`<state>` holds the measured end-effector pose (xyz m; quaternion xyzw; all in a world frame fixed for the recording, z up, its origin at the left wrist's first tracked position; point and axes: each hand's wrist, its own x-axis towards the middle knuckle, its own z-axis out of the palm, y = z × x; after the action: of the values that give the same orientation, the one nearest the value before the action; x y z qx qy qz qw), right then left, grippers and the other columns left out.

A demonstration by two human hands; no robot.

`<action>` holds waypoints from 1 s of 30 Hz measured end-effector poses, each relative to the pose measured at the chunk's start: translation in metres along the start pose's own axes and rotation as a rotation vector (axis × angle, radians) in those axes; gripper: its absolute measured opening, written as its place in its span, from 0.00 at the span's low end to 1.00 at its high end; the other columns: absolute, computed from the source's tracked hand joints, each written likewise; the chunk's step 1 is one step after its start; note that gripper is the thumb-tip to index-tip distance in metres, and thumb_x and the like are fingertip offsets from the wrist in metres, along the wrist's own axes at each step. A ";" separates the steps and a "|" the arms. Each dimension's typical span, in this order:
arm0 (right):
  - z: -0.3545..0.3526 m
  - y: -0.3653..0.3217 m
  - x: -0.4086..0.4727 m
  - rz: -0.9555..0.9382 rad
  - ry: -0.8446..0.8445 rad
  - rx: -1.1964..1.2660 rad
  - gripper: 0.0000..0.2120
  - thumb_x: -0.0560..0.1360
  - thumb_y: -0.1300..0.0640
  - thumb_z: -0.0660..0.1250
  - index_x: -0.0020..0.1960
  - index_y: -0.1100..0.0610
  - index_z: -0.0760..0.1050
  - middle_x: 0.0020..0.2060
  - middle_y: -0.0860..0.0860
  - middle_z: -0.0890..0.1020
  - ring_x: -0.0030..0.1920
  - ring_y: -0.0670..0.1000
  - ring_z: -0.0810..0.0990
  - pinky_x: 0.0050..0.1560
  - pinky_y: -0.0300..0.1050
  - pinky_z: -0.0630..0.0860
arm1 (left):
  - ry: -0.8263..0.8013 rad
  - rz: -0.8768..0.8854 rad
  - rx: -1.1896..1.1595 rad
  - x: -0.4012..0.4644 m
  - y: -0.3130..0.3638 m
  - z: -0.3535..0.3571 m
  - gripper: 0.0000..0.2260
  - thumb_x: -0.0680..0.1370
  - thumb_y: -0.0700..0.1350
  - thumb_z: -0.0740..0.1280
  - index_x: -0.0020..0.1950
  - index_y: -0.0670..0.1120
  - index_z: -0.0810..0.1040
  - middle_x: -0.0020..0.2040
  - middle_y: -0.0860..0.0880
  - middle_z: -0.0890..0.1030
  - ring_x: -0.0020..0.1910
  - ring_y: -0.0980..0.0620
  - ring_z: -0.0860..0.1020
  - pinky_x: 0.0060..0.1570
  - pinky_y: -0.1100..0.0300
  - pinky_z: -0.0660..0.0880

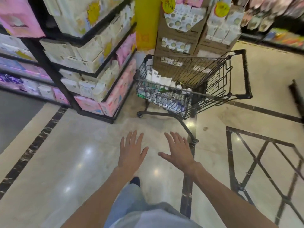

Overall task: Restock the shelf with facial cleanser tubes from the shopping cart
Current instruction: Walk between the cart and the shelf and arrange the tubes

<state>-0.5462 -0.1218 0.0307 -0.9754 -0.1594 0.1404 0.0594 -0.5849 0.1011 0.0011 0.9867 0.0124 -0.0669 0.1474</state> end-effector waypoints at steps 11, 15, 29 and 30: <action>-0.059 0.038 0.195 0.111 0.067 0.055 0.44 0.76 0.27 0.58 0.82 0.51 0.54 0.80 0.54 0.61 0.80 0.59 0.59 0.78 0.61 0.59 | -0.078 0.121 0.082 0.229 -0.010 -0.037 0.29 0.84 0.63 0.50 0.83 0.52 0.56 0.82 0.46 0.59 0.81 0.44 0.57 0.78 0.42 0.57; -0.074 0.063 0.270 0.087 0.074 0.075 0.43 0.76 0.29 0.59 0.82 0.51 0.54 0.79 0.55 0.62 0.80 0.60 0.58 0.78 0.61 0.57 | -0.061 0.120 0.085 0.310 -0.008 -0.035 0.28 0.84 0.61 0.54 0.83 0.53 0.57 0.82 0.47 0.60 0.81 0.45 0.57 0.76 0.42 0.59; -0.115 0.188 0.531 0.058 -0.072 0.159 0.41 0.76 0.32 0.64 0.81 0.51 0.56 0.78 0.55 0.64 0.79 0.59 0.60 0.78 0.59 0.60 | -0.199 0.019 0.083 0.596 0.032 -0.024 0.29 0.85 0.61 0.52 0.83 0.51 0.55 0.83 0.44 0.55 0.82 0.43 0.54 0.79 0.44 0.55; -0.113 0.195 0.542 0.065 -0.075 0.166 0.41 0.76 0.32 0.64 0.81 0.51 0.57 0.77 0.55 0.66 0.78 0.59 0.62 0.77 0.59 0.62 | -0.213 0.005 0.070 0.610 0.034 -0.023 0.29 0.85 0.61 0.52 0.84 0.51 0.53 0.83 0.45 0.54 0.82 0.43 0.53 0.80 0.45 0.55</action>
<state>0.0371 -0.1356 -0.0312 -0.9658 -0.1178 0.1914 0.1296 0.0238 0.0787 -0.0500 0.9786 -0.0083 -0.1712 0.1136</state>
